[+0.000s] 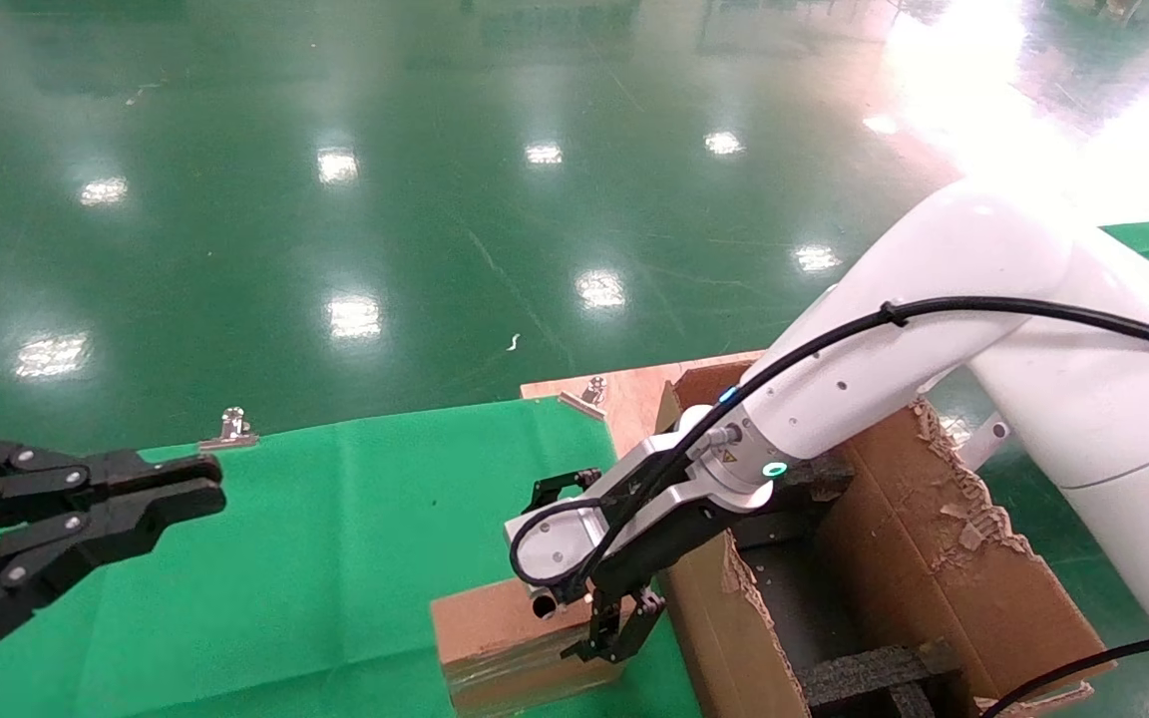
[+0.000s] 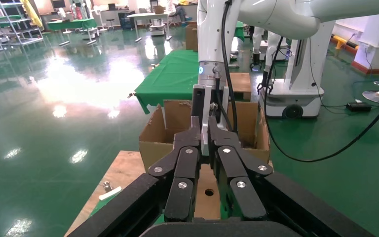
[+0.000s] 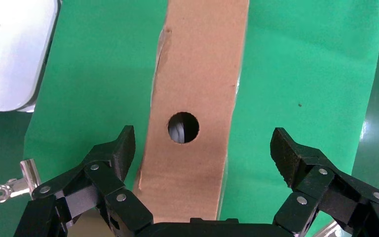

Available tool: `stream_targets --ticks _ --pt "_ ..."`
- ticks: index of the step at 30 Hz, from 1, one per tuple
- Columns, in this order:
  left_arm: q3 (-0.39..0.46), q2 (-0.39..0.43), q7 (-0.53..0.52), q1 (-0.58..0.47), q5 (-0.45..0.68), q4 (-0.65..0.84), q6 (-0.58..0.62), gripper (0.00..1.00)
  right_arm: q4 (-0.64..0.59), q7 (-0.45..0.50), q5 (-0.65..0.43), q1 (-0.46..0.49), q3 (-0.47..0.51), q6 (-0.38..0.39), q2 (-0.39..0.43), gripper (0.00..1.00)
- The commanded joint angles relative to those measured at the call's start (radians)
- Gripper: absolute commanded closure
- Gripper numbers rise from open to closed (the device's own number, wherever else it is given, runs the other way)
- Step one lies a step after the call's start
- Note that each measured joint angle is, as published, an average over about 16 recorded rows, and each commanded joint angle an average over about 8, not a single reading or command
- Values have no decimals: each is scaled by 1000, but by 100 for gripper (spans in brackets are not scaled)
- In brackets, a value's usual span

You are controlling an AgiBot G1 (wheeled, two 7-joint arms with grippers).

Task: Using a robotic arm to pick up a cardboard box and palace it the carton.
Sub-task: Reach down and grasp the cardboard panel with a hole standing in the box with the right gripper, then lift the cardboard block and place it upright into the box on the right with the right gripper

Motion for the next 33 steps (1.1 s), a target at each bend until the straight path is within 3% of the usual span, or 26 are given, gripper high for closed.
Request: stream_targets --ticks 1,2,4,33 --pt "0 0 0 0 0 0 0 0 -5 -2 -6 5 -8 0 -6 81" --pt "0 0 0 0 0 0 0 0 -5 -2 -4 4 -7 0 -5 92" --pt "0 0 0 0 0 0 0 0 -4 -2 -1 2 -5 0 -3 100" --pt "0 0 0 0 0 0 0 0 3 1 14 -7 9 1 6 100"
